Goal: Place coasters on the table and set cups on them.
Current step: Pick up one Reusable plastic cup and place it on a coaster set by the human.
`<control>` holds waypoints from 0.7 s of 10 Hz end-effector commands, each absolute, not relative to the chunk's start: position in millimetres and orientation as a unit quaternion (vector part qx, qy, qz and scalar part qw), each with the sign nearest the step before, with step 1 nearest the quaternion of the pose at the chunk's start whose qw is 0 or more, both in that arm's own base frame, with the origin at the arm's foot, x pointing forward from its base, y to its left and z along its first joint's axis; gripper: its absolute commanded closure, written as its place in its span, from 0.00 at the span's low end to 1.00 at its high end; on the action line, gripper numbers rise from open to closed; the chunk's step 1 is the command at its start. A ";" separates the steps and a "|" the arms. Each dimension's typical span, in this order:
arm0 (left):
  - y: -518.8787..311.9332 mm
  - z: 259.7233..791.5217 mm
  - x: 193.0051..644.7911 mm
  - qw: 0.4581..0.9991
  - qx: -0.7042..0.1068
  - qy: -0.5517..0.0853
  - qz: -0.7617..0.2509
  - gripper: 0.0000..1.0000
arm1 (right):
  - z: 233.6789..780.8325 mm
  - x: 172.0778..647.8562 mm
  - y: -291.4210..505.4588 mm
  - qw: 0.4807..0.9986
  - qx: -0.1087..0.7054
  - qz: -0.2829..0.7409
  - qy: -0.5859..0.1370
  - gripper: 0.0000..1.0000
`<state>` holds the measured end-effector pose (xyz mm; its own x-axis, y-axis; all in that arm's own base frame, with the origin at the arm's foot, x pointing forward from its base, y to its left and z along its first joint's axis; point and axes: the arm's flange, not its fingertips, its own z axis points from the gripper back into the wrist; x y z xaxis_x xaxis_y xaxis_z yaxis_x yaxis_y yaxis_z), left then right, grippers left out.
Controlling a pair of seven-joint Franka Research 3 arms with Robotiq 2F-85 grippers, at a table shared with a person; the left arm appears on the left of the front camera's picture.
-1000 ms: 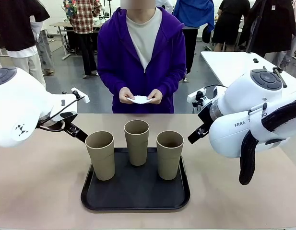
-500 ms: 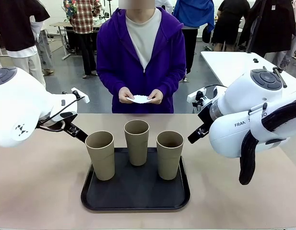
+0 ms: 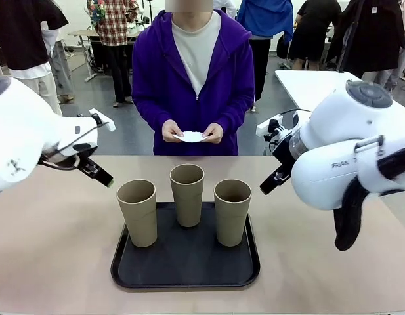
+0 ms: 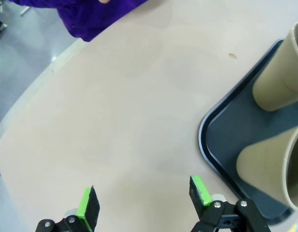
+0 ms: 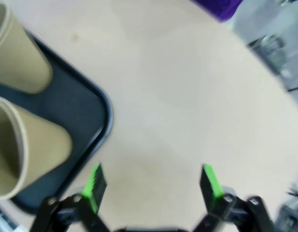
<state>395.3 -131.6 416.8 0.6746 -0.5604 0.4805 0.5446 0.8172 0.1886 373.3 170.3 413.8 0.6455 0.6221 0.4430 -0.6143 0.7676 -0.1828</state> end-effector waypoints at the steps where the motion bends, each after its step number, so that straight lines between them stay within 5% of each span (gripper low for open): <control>1: -102.9 434.2 330.4 0.930 -0.007 -0.211 -0.301 0.00 | 442.3 298.9 158.3 0.922 -0.019 0.330 -0.201 0.00; 5: -83.0 419.2 257.5 0.935 -0.106 -0.174 -0.290 0.00 | 399.5 220.4 131.6 0.942 -0.007 0.310 -0.131 0.00; 6: -112.6 466.4 340.2 0.935 -0.068 -0.166 -0.306 0.00 | 471.6 297.3 170.1 0.936 -0.006 0.318 -0.152 0.00; 7: -112.6 466.4 340.2 0.935 -0.068 -0.166 -0.306 0.00 | 471.6 297.3 170.1 0.936 -0.006 0.318 -0.152 0.00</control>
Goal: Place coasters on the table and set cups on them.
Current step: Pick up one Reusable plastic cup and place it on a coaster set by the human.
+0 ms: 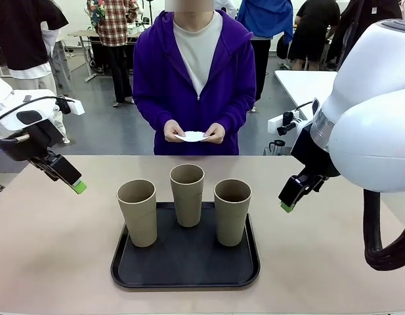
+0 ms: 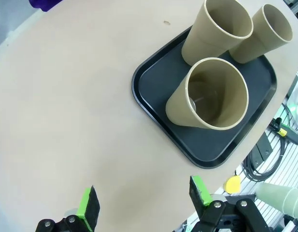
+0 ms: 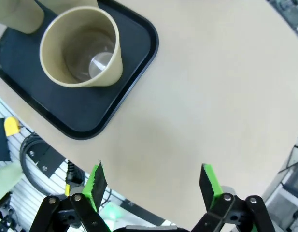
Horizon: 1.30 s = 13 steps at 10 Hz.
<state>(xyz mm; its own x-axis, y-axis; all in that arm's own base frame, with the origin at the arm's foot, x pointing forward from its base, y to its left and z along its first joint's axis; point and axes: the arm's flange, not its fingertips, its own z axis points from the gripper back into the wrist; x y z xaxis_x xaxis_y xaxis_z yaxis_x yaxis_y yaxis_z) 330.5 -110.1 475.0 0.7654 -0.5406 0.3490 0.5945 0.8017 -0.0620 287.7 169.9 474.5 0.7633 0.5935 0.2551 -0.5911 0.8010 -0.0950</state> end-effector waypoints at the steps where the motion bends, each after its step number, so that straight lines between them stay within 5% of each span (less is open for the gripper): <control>1: -112.6 466.4 340.2 0.935 -0.068 -0.166 -0.306 0.00 | 471.6 297.3 170.1 0.936 -0.006 0.318 -0.152 0.00; 2: -110.1 475.0 330.5 0.936 -0.085 -0.159 -0.303 0.00 | 474.5 287.7 169.9 0.939 -0.004 0.315 -0.137 0.00; 4: -74.0 488.3 334.7 0.881 -0.365 -0.163 -0.253 0.00 | 471.1 286.0 103.5 0.915 0.313 0.156 -0.200 0.00; 7: -18.1 472.6 336.0 0.766 -0.596 -0.133 -0.200 0.00 | 428.9 264.9 14.2 0.800 0.571 0.024 -0.183 0.00; 13: 84.1 382.2 355.7 0.742 -0.668 -0.022 -0.052 0.00 | 346.5 252.3 -43.4 0.756 0.646 -0.009 -0.107 0.00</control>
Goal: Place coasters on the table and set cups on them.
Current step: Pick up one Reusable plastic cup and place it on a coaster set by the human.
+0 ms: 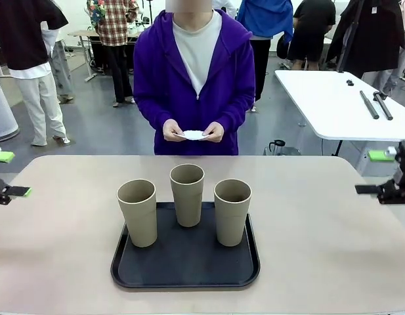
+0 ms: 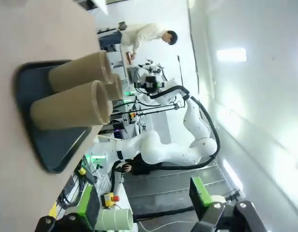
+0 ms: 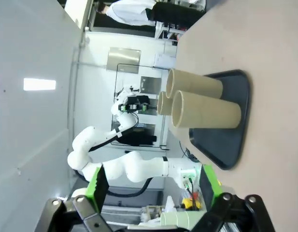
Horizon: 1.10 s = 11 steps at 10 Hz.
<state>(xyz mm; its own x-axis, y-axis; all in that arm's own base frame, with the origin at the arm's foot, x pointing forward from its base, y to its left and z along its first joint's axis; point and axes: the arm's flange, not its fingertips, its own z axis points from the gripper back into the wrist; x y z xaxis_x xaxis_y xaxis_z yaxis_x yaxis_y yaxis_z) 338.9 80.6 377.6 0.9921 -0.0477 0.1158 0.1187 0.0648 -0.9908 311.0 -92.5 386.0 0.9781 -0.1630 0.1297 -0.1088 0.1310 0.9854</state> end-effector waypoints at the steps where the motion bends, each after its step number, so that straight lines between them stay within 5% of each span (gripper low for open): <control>1: 92.1 374.2 354.4 0.742 -0.669 -0.022 -0.040 0.00 | 340.3 247.3 -50.0 0.751 0.650 -0.007 -0.117 0.00; 5: 105.8 381.3 352.1 0.780 -0.625 -0.028 -0.017 0.00 | 328.3 225.0 -55.8 0.754 0.645 -0.011 -0.124 0.00; 6: 109.2 366.8 357.4 0.753 -0.657 -0.024 -0.022 0.00 | 330.6 299.8 -116.8 0.754 0.647 -0.027 -0.111 0.00; 11: 109.2 366.8 357.4 0.753 -0.657 -0.024 -0.022 0.00 | 330.6 299.8 -116.8 0.754 0.647 -0.027 -0.111 0.00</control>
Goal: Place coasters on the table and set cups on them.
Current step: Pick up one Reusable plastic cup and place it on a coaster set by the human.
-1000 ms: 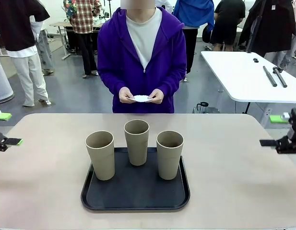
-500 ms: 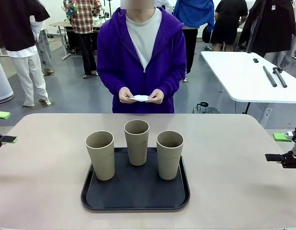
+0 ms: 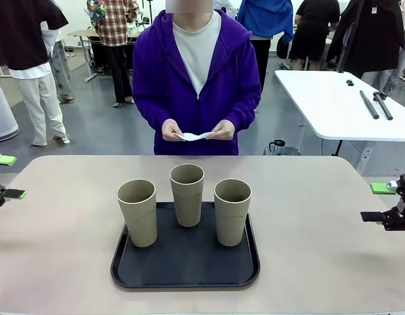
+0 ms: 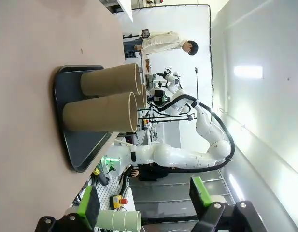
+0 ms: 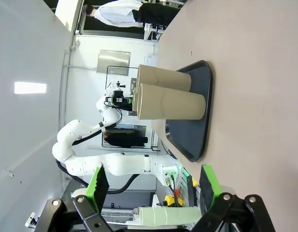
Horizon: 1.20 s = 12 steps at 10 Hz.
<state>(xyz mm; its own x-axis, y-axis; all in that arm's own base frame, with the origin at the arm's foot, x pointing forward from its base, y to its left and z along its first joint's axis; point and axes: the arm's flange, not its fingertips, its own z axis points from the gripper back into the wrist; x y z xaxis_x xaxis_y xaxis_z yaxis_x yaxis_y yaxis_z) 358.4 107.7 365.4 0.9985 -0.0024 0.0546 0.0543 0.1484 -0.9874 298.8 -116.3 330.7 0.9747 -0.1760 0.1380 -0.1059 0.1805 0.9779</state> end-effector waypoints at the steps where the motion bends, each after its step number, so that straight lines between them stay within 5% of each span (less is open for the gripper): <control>1: 109.2 366.8 357.4 0.753 -0.657 -0.024 -0.022 0.00 | 330.6 299.8 -116.8 0.754 0.647 -0.027 -0.111 0.00; 12: 109.2 366.8 357.4 0.753 -0.657 -0.024 -0.022 0.00 | 330.6 299.8 -116.8 0.754 0.647 -0.027 -0.111 0.00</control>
